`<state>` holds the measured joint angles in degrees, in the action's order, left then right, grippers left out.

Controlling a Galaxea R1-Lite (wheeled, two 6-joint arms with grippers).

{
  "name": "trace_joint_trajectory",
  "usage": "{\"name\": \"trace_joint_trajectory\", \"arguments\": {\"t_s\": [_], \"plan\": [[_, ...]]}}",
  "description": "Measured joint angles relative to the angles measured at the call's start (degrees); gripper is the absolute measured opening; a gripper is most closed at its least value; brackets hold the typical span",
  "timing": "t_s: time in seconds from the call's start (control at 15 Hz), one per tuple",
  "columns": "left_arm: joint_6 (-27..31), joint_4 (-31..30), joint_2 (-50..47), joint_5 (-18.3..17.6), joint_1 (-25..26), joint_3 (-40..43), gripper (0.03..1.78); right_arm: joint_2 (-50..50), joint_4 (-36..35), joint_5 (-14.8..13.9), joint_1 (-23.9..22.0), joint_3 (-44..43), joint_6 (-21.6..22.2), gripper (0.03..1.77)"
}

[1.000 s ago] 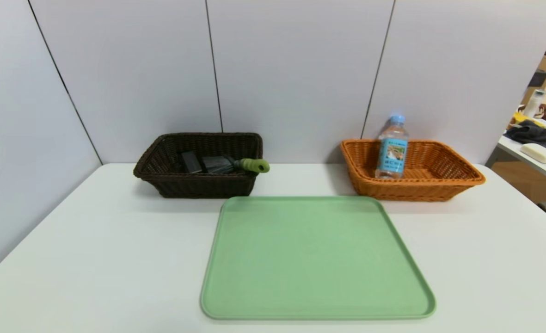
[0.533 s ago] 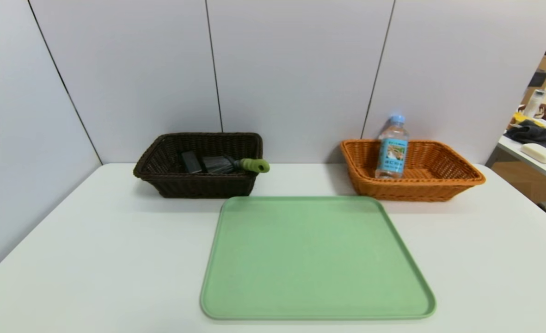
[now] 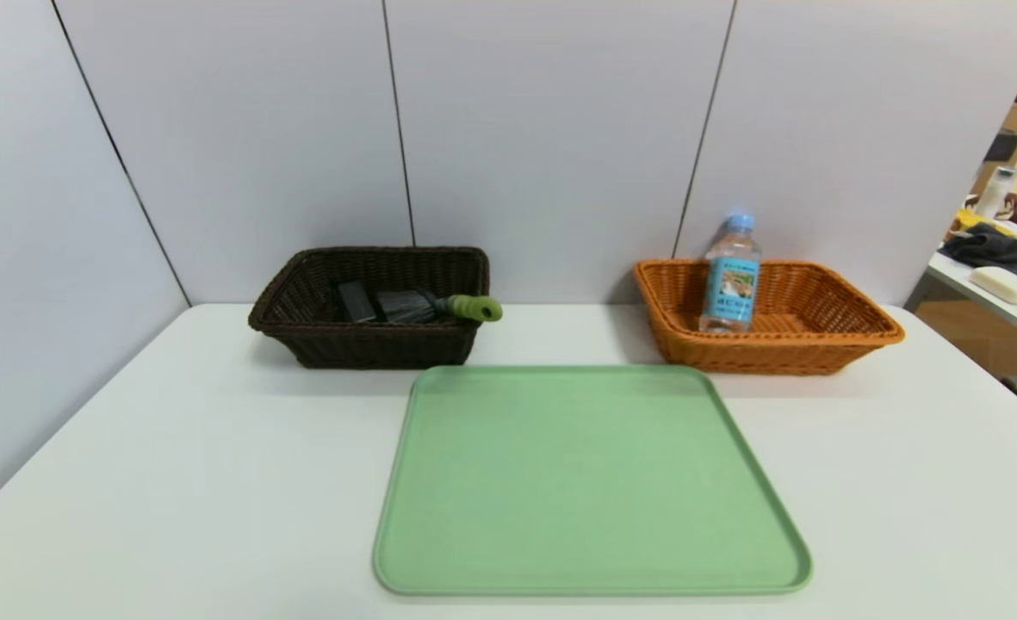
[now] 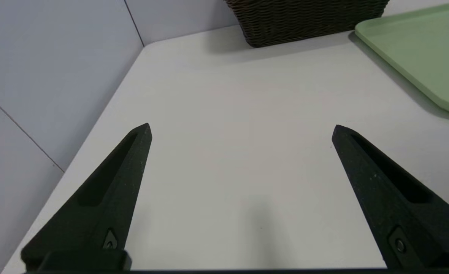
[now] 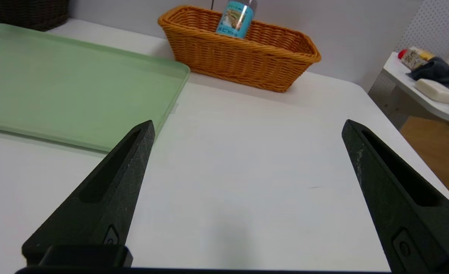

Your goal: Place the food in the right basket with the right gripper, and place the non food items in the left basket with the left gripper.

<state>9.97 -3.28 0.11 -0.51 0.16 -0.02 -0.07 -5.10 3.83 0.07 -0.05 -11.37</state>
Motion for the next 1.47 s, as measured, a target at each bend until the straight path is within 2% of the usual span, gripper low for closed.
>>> {"name": "trace_joint_trajectory", "arguments": {"t_s": [0.2, 0.8, 1.47], "plan": [[-0.55, 3.79, 0.0, -1.49, 0.0, 0.02, 1.69, 0.0, 5.05, -0.37, 0.0, 0.02, 0.63, 1.7], [-6.69, 3.28, -0.01, -1.16, 0.0, 0.02, 1.69, 0.0, 5.28, -2.01, 0.0, 0.0, 8.57, 1.7], [-9.37, 3.21, -0.01, 0.35, 0.0, 0.02, 1.69, 0.0, 5.36, -2.05, 0.0, 0.05, 8.07, 1.7]]}}
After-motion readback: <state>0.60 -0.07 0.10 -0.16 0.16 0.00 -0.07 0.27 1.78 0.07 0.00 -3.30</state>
